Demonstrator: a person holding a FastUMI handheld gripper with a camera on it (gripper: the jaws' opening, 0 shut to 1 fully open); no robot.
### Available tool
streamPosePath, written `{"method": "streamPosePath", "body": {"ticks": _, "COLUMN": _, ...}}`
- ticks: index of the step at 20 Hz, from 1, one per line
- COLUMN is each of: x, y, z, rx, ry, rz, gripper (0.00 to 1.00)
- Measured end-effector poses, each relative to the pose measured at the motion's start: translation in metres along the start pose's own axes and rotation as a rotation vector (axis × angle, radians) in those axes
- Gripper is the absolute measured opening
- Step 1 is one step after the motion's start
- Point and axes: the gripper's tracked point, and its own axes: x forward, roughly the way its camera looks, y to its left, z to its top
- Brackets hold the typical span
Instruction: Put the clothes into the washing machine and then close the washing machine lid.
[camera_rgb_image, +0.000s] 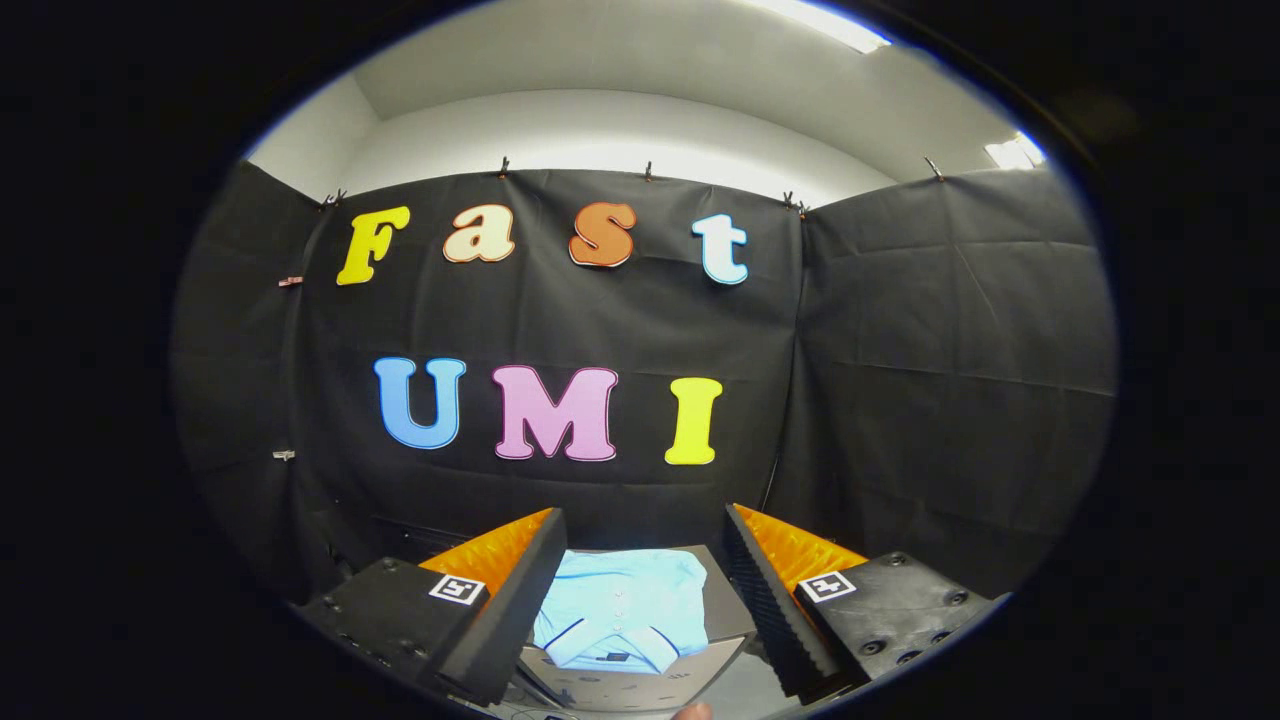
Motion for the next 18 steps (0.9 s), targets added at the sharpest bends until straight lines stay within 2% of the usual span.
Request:
{"method": "streamPosePath", "body": {"ticks": 8, "x": 0.001, "y": 0.006, "z": -0.006, "rx": -0.01, "ry": 0.014, "rz": 0.009, "gripper": 0.98}}
{"method": "streamPosePath", "body": {"ticks": 12, "x": 0.006, "y": 0.012, "z": -0.027, "rx": -0.029, "ry": 0.073, "rz": 0.019, "gripper": 0.98}}
{"method": "streamPosePath", "body": {"ticks": 18, "x": 0.023, "y": 0.027, "z": -0.062, "rx": 0.015, "ry": 0.192, "rz": 0.049, "gripper": 0.98}}
